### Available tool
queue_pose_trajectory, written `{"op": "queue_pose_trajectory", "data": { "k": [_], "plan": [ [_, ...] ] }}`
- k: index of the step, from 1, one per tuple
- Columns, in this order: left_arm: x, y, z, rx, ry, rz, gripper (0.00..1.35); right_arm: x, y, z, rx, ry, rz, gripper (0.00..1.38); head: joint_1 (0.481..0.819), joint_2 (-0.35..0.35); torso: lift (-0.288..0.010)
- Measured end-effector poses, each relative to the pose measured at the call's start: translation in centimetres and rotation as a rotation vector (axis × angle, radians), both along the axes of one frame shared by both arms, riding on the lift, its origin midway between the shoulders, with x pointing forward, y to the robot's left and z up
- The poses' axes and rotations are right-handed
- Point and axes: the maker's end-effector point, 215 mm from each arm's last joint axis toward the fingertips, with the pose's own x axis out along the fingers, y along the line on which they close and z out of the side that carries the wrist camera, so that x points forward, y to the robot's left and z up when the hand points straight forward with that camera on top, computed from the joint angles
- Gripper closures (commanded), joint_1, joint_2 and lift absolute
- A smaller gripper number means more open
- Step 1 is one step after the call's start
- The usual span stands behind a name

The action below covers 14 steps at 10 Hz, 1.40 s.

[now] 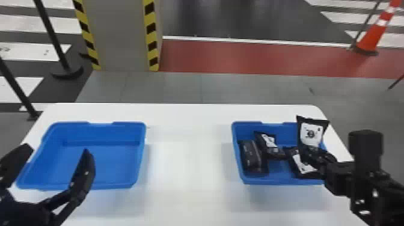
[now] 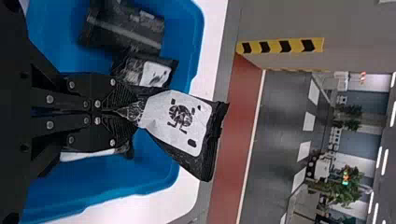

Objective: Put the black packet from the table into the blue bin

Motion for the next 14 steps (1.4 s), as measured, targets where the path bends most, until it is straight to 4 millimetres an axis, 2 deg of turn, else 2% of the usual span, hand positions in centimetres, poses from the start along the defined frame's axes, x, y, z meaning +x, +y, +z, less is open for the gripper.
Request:
{"op": "queue_pose_trajectory", "data": {
  "k": [1,2,4,6,7,9,12,14],
  "plan": [
    [0.0,0.0,0.1,-0.001,-0.002,-0.001,0.12,-0.3,-1.2,-0.9,0.000,0.022,-0.009,0.08,0.695,-0.150,-0.110],
    [0.1,-0.1,0.2,-0.002,-0.005,-0.002,0.12,0.5,-1.6,-0.8,-0.002,0.016,0.002,0.00,0.695,-0.158,-0.110],
    [0.2,-0.2,0.3,-0.003,-0.009,-0.005,0.12,2.0,-1.2,0.9,-0.005,-0.045,0.034,0.04,0.695,-0.151,-0.110],
    [0.1,-0.2,0.3,-0.004,-0.011,-0.004,0.12,1.8,1.5,4.6,0.009,-0.205,0.111,0.07,0.695,-0.122,-0.110],
    [0.1,-0.2,0.4,-0.004,-0.013,-0.005,0.12,0.7,3.2,7.0,0.037,-0.325,0.134,0.07,0.695,-0.097,-0.110],
    [0.1,-0.2,0.4,-0.004,-0.013,-0.006,0.12,-3.2,5.9,11.1,0.095,-0.490,0.143,0.08,0.695,-0.071,-0.110],
    [0.2,-0.3,0.4,-0.005,-0.012,-0.008,0.12,-8.2,9.7,14.9,0.148,-0.543,0.187,0.08,0.695,-0.010,-0.110],
    [0.1,-0.2,0.4,-0.003,-0.011,-0.006,0.12,-11.4,10.2,16.7,0.164,-0.569,0.175,0.10,0.695,0.002,-0.110]
  ]
}}
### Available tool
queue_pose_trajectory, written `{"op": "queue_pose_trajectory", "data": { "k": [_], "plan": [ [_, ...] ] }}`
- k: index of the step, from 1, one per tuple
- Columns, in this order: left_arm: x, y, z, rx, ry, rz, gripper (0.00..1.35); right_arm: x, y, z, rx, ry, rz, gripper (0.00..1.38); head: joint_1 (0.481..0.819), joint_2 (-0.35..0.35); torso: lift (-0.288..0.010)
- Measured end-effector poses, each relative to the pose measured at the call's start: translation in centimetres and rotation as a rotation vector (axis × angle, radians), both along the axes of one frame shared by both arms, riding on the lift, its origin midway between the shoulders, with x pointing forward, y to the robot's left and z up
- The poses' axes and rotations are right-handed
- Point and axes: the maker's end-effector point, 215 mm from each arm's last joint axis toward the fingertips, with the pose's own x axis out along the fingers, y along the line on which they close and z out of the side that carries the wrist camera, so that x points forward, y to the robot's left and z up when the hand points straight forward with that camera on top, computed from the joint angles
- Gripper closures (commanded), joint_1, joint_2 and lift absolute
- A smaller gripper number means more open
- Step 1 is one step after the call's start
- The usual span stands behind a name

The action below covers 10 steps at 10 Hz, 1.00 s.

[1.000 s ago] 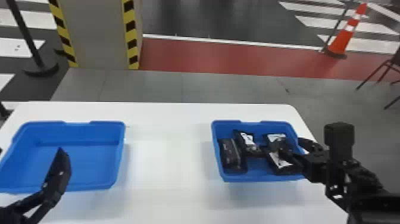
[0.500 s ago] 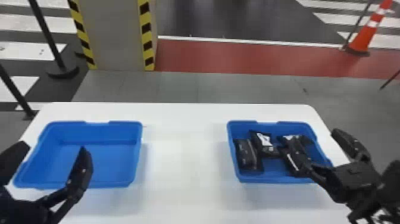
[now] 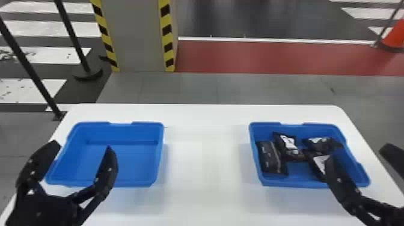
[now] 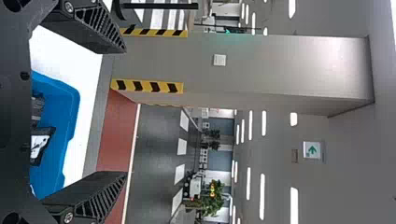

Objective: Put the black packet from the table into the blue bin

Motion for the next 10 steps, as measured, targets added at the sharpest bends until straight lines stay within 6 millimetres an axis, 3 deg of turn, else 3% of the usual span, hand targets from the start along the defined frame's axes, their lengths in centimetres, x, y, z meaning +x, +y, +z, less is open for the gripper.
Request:
{"op": "queue_pose_trajectory", "data": {
  "k": [2,10],
  "plan": [
    [-0.1,0.2,0.0,0.003,-0.001,0.003,0.12,-1.5,-1.0,0.5,0.021,0.008,-0.049,0.10,0.695,-0.010,-0.110],
    [-0.3,0.2,0.3,0.003,-0.011,0.004,0.12,-0.9,-1.6,-0.9,0.011,0.037,-0.060,0.11,0.695,-0.022,-0.110]
  ]
}}
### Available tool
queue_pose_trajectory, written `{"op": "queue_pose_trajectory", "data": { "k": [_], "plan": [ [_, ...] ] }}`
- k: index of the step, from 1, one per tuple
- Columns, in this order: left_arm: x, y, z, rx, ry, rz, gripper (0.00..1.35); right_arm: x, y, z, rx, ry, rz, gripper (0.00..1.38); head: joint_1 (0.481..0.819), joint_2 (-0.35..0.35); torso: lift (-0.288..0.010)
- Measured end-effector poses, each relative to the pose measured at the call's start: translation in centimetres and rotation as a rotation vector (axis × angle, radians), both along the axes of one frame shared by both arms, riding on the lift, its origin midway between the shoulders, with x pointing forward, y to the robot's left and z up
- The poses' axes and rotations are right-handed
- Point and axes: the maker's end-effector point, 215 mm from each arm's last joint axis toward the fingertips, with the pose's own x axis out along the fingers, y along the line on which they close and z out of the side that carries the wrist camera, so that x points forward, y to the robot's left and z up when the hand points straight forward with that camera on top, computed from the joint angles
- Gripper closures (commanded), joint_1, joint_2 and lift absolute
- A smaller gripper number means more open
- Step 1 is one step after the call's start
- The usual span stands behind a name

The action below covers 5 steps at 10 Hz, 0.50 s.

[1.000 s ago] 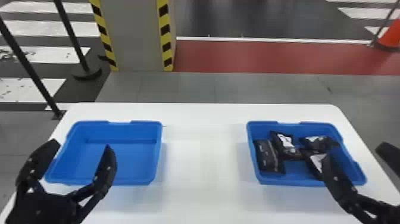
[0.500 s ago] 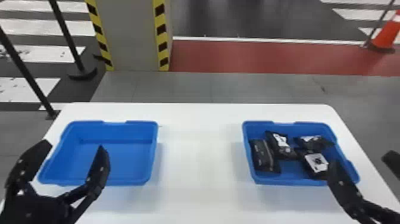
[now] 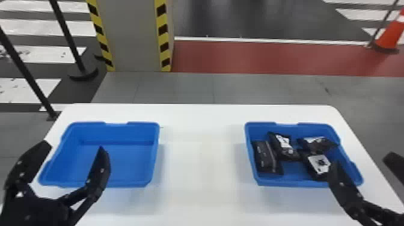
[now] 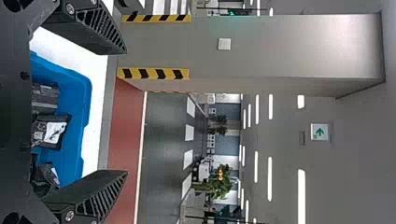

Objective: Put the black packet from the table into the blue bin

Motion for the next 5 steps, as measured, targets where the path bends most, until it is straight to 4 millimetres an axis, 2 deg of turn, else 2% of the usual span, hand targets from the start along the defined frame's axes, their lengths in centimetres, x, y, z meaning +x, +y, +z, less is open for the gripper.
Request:
{"op": "queue_pose_trajectory", "data": {
  "k": [5],
  "plan": [
    [0.01,-0.03,0.12,0.001,-0.002,-0.001,0.12,0.26,0.05,0.05,-0.001,-0.003,0.001,0.11,0.695,-0.021,-0.110]
  ]
}}
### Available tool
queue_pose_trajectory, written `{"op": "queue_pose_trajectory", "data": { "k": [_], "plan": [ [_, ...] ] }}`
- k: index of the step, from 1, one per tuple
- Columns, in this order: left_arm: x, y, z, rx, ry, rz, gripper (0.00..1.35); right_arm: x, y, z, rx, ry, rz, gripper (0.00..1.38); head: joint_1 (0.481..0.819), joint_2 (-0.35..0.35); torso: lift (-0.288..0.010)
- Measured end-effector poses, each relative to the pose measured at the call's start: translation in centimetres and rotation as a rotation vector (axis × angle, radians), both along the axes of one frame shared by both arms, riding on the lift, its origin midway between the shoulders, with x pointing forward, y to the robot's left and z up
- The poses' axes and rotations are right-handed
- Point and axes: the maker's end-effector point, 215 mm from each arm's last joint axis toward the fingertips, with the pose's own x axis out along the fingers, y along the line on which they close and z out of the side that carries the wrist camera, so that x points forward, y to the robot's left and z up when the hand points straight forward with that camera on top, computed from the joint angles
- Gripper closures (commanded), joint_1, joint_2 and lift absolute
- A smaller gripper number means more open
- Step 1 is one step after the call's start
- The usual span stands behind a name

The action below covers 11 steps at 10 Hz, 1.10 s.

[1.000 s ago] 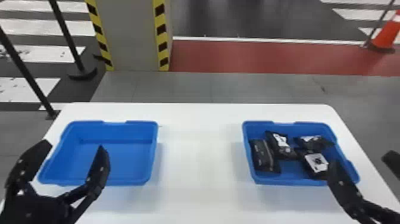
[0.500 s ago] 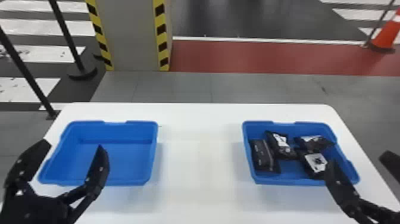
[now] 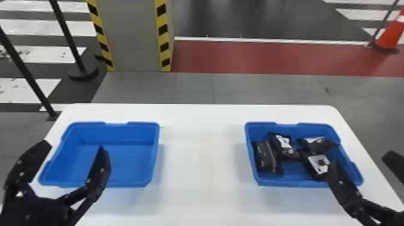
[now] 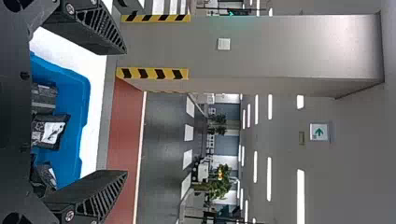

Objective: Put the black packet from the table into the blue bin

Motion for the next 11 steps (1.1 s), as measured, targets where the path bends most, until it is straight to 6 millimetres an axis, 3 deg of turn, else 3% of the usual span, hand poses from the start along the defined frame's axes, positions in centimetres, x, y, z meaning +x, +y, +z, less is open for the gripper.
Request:
{"op": "queue_pose_trajectory", "data": {
  "k": [11],
  "plan": [
    [0.17,-0.54,0.08,-0.004,-0.002,-0.013,0.12,0.50,0.33,0.11,-0.002,-0.010,0.011,0.11,0.695,-0.023,-0.110]
  ]
}}
